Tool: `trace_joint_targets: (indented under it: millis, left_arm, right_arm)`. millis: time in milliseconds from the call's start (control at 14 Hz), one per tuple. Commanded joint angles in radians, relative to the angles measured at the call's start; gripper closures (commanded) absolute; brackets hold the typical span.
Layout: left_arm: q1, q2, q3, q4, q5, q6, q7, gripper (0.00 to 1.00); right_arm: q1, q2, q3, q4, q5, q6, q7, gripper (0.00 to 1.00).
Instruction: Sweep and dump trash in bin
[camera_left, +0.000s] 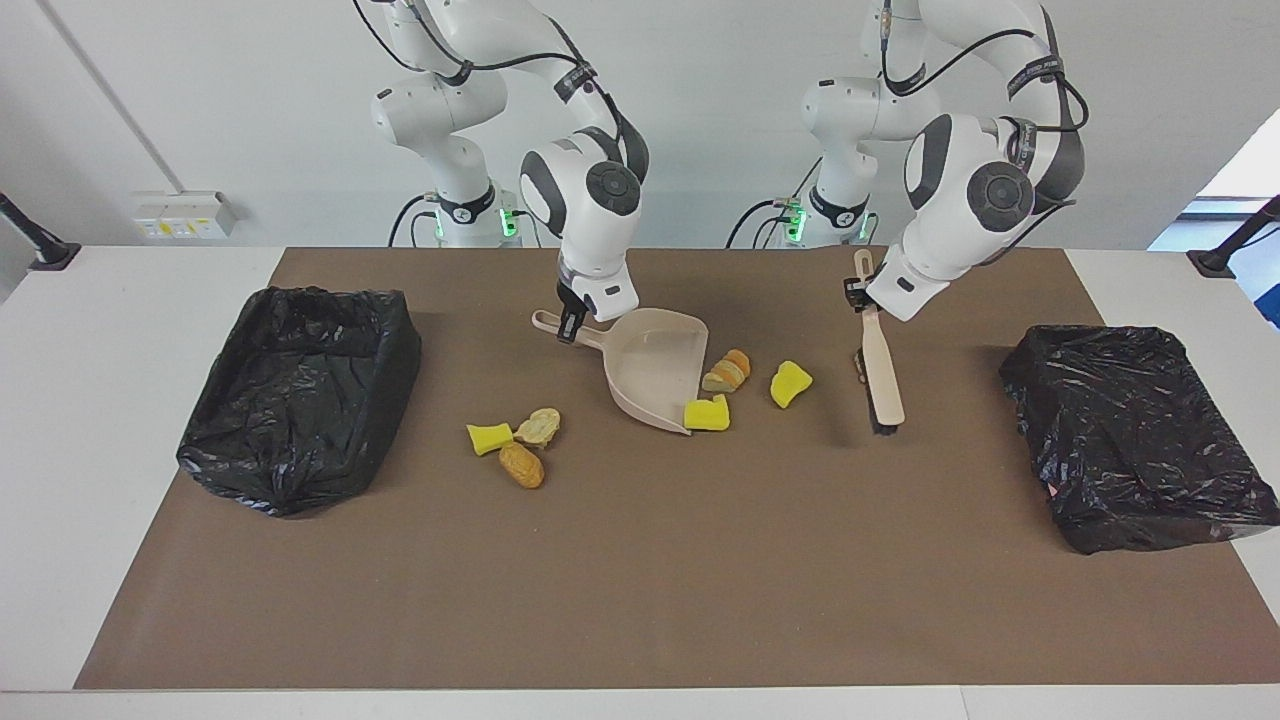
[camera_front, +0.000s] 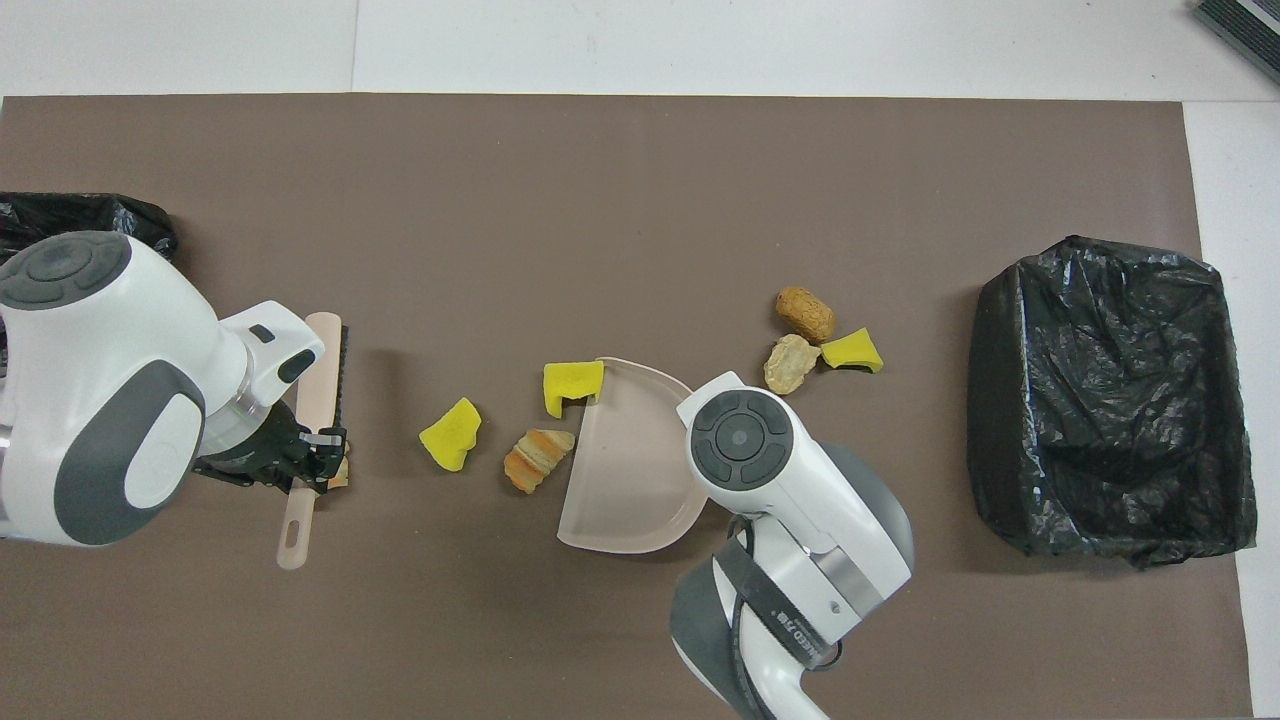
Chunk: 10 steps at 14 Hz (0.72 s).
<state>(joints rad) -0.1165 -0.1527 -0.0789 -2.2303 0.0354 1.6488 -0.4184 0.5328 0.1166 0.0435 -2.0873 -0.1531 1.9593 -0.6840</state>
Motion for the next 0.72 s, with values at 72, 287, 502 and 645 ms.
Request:
trace_joint_targets:
  millis: [72,287,502,645]
  left_arm:
    - [0.053,-0.258,-0.013,-0.316,0.058,0.138,-0.051,1.0]
    - [0.022,-0.209,-0.019,-0.324,0.055,0.196,-0.045,1.0]
    - [-0.031,-0.119,-0.021,-0.298,-0.001,0.294,-0.028,1.0]
    - [-0.061,-0.035,-0.021,-0.249,-0.054,0.336,0.021,1.0]
  right_arm:
    - [-0.008,0.008,0.006,-0.007,0.01,-0.005,0.011,1.0]
    - [-0.008,0.008,0.006,-0.005,0.01,-0.005,0.011,1.0]
    - [-0.008,0.008,0.006,-0.007,0.012,-0.005,0.009,1.0]
    - [-0.007,0.008,0.006,-0.007,0.01,-0.005,0.009,1.0]
